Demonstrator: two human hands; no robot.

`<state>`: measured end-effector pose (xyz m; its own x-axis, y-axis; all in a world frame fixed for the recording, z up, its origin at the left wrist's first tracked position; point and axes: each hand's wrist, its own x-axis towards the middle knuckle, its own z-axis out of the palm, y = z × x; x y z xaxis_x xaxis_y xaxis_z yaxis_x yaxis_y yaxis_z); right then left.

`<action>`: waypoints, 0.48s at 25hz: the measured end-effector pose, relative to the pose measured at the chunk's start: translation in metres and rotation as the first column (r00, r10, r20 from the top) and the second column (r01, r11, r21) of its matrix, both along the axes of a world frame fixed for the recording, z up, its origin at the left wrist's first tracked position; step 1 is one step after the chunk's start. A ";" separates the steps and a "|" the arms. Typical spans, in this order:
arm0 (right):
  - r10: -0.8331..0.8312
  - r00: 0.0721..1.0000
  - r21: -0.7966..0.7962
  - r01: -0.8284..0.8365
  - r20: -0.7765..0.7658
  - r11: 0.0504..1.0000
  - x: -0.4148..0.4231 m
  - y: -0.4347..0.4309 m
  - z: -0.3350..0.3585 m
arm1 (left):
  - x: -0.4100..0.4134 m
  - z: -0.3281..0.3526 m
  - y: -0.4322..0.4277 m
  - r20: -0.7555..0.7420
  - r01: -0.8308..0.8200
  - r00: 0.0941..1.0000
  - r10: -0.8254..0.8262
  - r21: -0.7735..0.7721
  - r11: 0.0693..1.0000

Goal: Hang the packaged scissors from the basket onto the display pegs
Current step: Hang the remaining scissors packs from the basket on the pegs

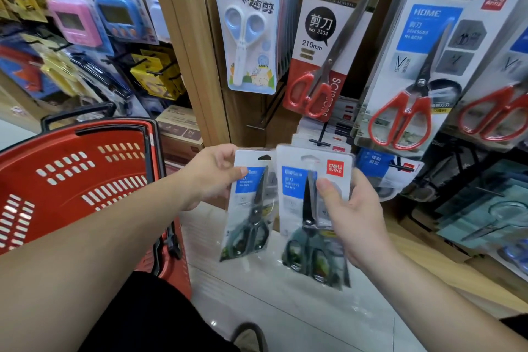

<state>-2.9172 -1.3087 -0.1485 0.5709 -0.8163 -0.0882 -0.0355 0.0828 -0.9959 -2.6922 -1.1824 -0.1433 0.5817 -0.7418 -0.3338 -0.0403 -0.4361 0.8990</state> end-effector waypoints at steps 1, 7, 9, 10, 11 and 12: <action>0.021 1.000 -0.032 -0.022 -0.023 0.999 -0.002 0.001 0.000 | 0.000 -0.003 -0.005 0.050 -0.018 0.999 0.018 0.013 1.000; 0.025 1.000 -0.036 -0.025 -0.017 0.999 0.003 0.002 0.000 | 0.003 -0.014 -0.043 0.076 -0.125 0.990 0.120 0.057 0.991; 0.022 0.999 -0.031 -0.023 -0.033 0.999 0.007 0.004 -0.003 | 0.003 -0.018 -0.053 0.047 -0.161 0.986 0.158 0.068 0.985; 0.020 0.999 -0.028 -0.021 -0.039 0.999 0.009 0.005 -0.003 | 0.004 -0.019 -0.056 0.029 -0.189 0.982 0.187 0.065 0.980; 0.017 0.999 -0.025 -0.018 -0.041 1.000 0.010 0.005 -0.004 | 0.006 -0.021 -0.059 0.007 -0.217 0.976 0.216 0.052 0.975; 0.018 0.999 -0.026 -0.019 -0.042 0.999 0.012 0.004 -0.004 | 0.008 -0.022 -0.061 -0.017 -0.241 0.970 0.242 0.033 0.970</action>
